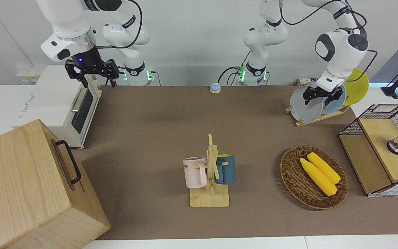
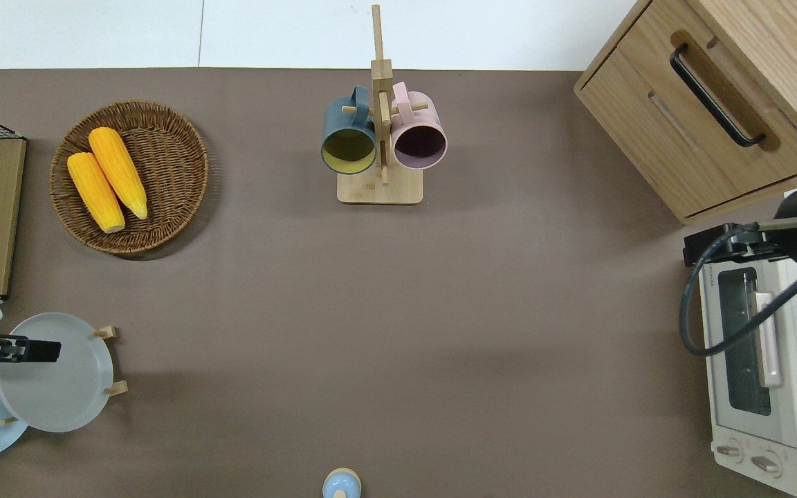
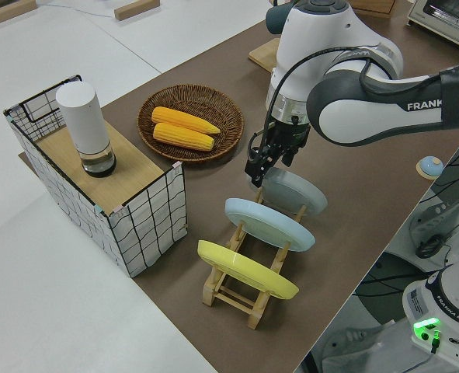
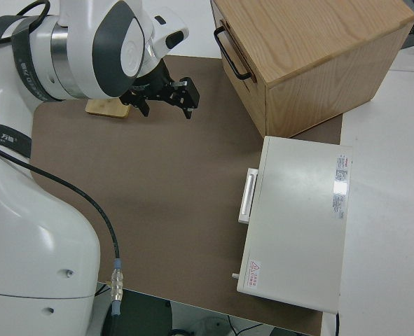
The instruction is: Pick gray plate from low plate rack and place it on table with left arm
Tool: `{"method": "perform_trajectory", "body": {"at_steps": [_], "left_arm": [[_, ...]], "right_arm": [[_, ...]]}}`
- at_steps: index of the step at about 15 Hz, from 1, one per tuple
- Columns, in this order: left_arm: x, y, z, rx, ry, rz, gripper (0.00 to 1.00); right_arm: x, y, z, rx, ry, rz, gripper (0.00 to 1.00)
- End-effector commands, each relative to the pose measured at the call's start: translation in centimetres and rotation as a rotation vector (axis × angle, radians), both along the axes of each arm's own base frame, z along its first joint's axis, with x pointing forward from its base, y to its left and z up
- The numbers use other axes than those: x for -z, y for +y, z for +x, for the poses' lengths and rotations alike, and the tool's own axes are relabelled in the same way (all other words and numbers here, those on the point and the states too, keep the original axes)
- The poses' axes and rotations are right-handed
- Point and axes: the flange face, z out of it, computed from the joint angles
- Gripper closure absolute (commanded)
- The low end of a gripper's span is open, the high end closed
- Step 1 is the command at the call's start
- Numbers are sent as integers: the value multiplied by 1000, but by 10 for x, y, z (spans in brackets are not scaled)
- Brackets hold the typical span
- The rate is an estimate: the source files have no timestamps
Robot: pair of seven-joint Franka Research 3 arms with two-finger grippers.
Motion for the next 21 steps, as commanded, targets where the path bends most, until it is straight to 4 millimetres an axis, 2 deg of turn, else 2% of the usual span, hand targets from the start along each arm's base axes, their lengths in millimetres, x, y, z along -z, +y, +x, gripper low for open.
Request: {"method": "perform_trajectory", "body": {"at_steps": [1,2,3,4,6,7,8,15,17,21], "left_arm": [[4,1,-10,15,-17,14,5],[4,1,-10,15,-17,14,19],[5,1,-10,15,-16,13,110],[5,1,-10,15,-16,13,269],[5,1,-10,15,-16,13,768],[5,1,-10,15,-16,13,920],[4,1,-10,15,-17,14,999],[5,-1,-11,16,1,10,1000],[1,-1,-12,13,8,7,1000],[-21,-1,-10,11,11,9,1000]], "right_arm": [[-3,1,0,2,-5,3,17],[-3,1,0,2,-5,3,17],[-3,1,0,2,-5,3,17],[-3,1,0,2,-5,3,17],[-3,1,0,2,-5,3,17],[-3,1,0,2,-5,3,17],[-3,1,0,2,-5,3,17],[-3,1,0,2,-5,3,17],[-3,1,0,2,-5,3,17],[-3,1,0,2,-5,3,17]]}}
